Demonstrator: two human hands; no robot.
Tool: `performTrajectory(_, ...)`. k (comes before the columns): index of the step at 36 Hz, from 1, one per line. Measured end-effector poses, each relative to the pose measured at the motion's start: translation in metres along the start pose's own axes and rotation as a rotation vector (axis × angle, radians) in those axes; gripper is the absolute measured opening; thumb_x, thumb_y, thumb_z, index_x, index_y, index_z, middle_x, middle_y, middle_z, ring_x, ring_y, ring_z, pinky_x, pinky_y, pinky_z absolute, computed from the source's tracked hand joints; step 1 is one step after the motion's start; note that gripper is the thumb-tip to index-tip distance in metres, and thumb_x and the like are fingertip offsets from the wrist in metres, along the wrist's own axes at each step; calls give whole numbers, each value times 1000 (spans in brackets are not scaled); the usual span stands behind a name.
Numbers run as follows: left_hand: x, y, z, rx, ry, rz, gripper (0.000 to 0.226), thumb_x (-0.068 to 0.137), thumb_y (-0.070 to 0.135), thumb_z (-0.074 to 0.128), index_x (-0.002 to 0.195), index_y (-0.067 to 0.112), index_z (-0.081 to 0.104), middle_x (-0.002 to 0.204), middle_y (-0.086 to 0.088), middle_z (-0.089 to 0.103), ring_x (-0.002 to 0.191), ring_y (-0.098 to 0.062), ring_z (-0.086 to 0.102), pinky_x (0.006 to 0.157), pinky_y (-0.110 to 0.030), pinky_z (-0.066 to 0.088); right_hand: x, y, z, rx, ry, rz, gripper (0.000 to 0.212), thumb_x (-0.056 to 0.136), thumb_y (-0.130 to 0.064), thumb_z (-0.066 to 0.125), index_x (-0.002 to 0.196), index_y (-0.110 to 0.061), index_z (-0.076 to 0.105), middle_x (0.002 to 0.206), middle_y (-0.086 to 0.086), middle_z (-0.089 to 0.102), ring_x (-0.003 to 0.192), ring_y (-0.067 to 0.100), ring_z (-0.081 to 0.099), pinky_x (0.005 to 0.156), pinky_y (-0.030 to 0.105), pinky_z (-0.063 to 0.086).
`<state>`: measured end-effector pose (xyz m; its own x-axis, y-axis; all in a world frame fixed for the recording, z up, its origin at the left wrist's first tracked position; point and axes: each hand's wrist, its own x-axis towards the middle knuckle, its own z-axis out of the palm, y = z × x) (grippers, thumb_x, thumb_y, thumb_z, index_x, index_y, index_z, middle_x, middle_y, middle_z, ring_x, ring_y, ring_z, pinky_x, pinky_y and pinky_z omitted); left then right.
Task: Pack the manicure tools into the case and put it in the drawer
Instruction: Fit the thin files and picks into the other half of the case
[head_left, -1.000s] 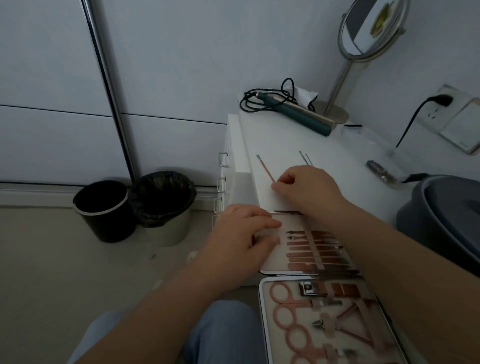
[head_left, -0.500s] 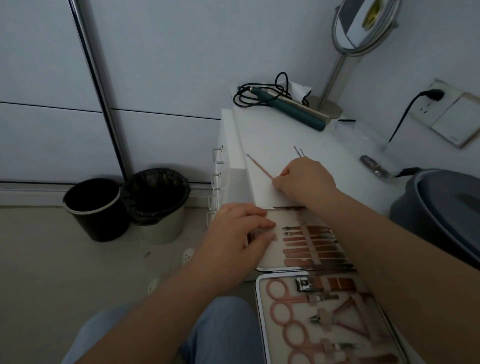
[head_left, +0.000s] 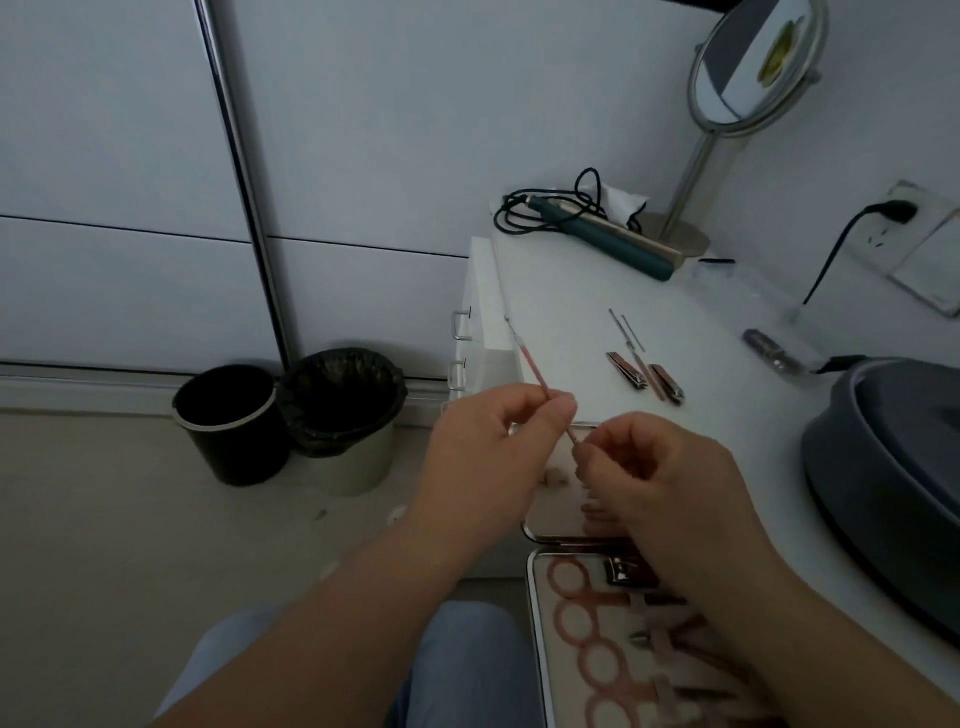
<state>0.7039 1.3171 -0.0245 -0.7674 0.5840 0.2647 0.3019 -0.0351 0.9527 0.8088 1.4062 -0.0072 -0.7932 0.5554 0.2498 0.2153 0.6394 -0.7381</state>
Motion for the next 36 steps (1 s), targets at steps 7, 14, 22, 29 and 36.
performTrajectory(7,-8,10,1,-132,-87,-63,17,84,16,57,70,16,67,56,8,61,53,3,55,50,-8,42,-8,5,-6,1,2,-88,12,80,-31,60,69,-34,59,74,-25,63,64,-6,58,54,2,41)
performTrajectory(14,-14,7,2,268,-248,45,20,89,24,47,80,32,63,71,14,59,71,4,54,59,-10,39,6,5,-28,145,116,-87,18,78,-36,58,94,-41,54,79,-19,64,67,-1,60,58,15,49)
performTrajectory(22,-10,9,4,580,-276,270,24,91,28,43,99,29,66,76,12,47,79,-6,44,68,-22,34,10,23,-47,10,65,-68,10,79,-27,59,72,-35,60,74,-21,64,65,-1,59,58,5,46)
performTrajectory(29,-5,3,14,570,-257,316,18,87,29,53,94,29,70,85,8,57,88,-10,48,77,-26,37,-8,51,-50,-98,12,46,17,86,-19,57,74,-31,57,70,-11,63,69,-9,56,55,1,39)
performTrajectory(36,-4,-22,10,606,-46,194,32,77,21,62,108,25,61,109,5,50,105,-10,38,95,-25,26,-14,70,-62,-84,251,200,18,90,-22,52,74,-31,52,70,-4,58,60,8,52,50,18,36)
